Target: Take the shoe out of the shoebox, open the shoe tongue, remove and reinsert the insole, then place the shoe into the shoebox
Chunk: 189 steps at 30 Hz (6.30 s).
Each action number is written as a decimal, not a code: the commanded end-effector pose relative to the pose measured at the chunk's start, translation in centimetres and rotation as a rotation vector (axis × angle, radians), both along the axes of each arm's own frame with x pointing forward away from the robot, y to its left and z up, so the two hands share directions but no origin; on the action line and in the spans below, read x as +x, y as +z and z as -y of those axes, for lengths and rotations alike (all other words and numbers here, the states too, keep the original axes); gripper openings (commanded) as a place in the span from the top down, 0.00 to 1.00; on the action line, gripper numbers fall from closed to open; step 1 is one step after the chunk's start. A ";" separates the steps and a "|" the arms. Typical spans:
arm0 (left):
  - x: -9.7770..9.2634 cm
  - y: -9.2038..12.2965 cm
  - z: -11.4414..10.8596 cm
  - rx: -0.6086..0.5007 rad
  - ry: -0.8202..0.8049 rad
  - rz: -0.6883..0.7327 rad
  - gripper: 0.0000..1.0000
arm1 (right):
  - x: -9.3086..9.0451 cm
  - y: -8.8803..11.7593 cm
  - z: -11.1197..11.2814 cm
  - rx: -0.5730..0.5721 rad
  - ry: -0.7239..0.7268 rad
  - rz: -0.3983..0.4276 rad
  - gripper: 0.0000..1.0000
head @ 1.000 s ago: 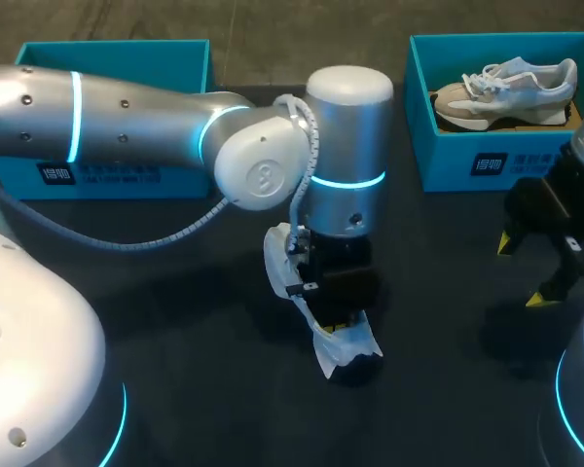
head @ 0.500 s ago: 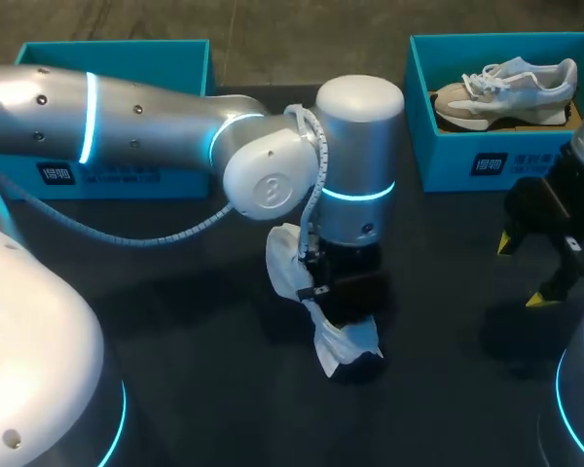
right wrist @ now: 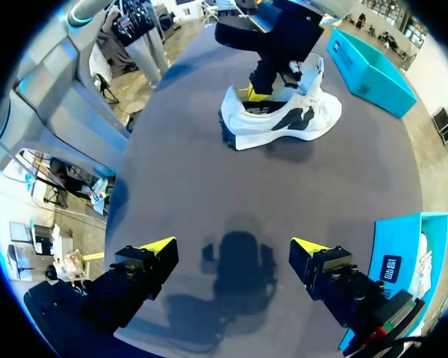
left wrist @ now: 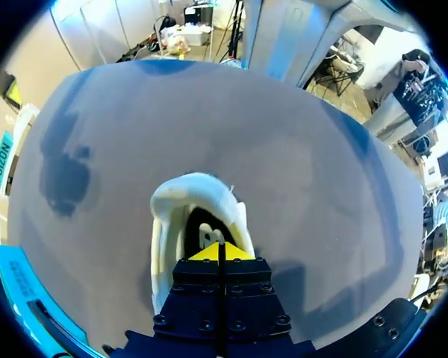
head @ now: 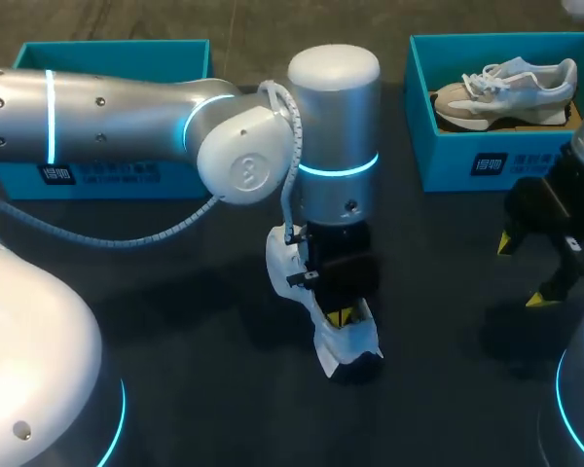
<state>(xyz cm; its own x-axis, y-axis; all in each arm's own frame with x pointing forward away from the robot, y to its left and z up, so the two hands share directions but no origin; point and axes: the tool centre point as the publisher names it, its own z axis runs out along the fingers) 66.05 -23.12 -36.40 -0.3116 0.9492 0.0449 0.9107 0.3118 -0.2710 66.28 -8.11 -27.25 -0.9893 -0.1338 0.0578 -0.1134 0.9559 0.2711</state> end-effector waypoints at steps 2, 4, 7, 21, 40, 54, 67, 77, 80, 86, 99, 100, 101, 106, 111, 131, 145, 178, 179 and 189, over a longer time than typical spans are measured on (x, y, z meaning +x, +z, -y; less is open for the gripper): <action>-0.6 -1.4 1.4 0.007 -0.022 -0.040 1.00 | 0.0 -0.1 0.0 -0.002 -0.001 0.001 0.00; -0.9 -1.8 1.7 0.011 -0.041 -0.065 1.00 | 0.0 -0.1 0.0 -0.002 -0.001 0.001 0.00; -1.2 -2.1 1.9 0.022 -0.053 -0.076 1.00 | 0.0 -0.1 0.0 -0.002 -0.001 0.001 0.00; -0.1 -5.2 0.8 -0.003 -0.022 -0.093 1.00 | 0.0 -0.1 0.0 -0.002 -0.001 0.001 0.00; 1.3 -1.6 -0.6 -0.043 0.017 -0.005 1.00 | 0.0 -0.1 0.0 -0.002 -0.001 0.001 0.00; -0.4 -4.8 0.9 0.089 -0.086 -0.101 1.00 | 0.0 -0.1 0.0 -0.002 -0.001 0.001 0.00; 0.0 -4.8 0.8 0.072 -0.044 -0.029 1.00 | 0.0 -0.1 0.0 -0.002 -0.001 0.001 0.00; 0.7 -1.1 0.4 0.016 -0.023 0.031 1.00 | 0.0 -0.1 0.0 -0.002 -0.001 0.001 0.00; 0.9 -1.3 0.4 0.023 -0.019 0.032 1.00 | 0.0 -0.1 0.0 -0.002 -0.001 0.001 0.00; 0.7 -2.5 0.6 0.054 -0.027 0.005 1.00 | 0.0 -0.1 0.0 -0.002 -0.001 0.001 0.00; 0.4 -4.4 0.8 0.084 -0.010 -0.005 1.00 | 0.0 -0.1 0.0 -0.002 -0.001 0.001 0.00; 0.5 -4.0 0.7 0.076 -0.005 0.007 1.00 | 0.0 -0.1 0.0 -0.002 -0.001 0.001 0.00; 0.5 -3.5 0.6 0.066 0.000 0.016 1.00 | 0.0 -0.1 0.0 -0.002 -0.001 0.001 0.00; 0.7 -0.8 0.1 0.025 0.018 0.071 1.00 | 0.0 -0.1 0.0 -0.002 -0.001 0.001 0.00; 1.4 1.0 -0.7 0.005 0.049 0.113 1.00 | 0.0 -0.1 0.0 -0.002 -0.001 0.001 0.00; 4.1 0.0 -0.1 -0.020 0.135 0.128 0.88 | 0.0 -0.1 0.0 -0.002 -0.001 0.001 0.00; 4.4 -0.2 -0.4 0.010 0.120 0.119 0.16 | 0.0 -0.1 0.0 -0.002 -0.001 0.001 0.00; 8.9 3.6 -3.1 -0.036 0.154 0.180 0.00 | 0.0 -0.1 0.0 -0.002 -0.001 0.001 0.00; 9.1 3.8 -3.2 -0.036 0.155 0.182 0.00 | 0.0 -0.1 0.0 -0.002 -0.001 0.001 0.00; 10.8 6.9 -4.8 -0.044 0.176 0.236 0.00 | 0.0 -0.1 0.0 -0.002 -0.001 0.001 0.00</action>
<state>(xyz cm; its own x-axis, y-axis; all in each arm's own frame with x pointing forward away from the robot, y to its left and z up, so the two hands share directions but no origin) 76.95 -19.37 -30.83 -0.4637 0.8826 -0.0779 0.8850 0.4574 -0.0868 66.26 -8.12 -27.26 -0.9894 -0.1336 0.0573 -0.1134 0.9557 0.2716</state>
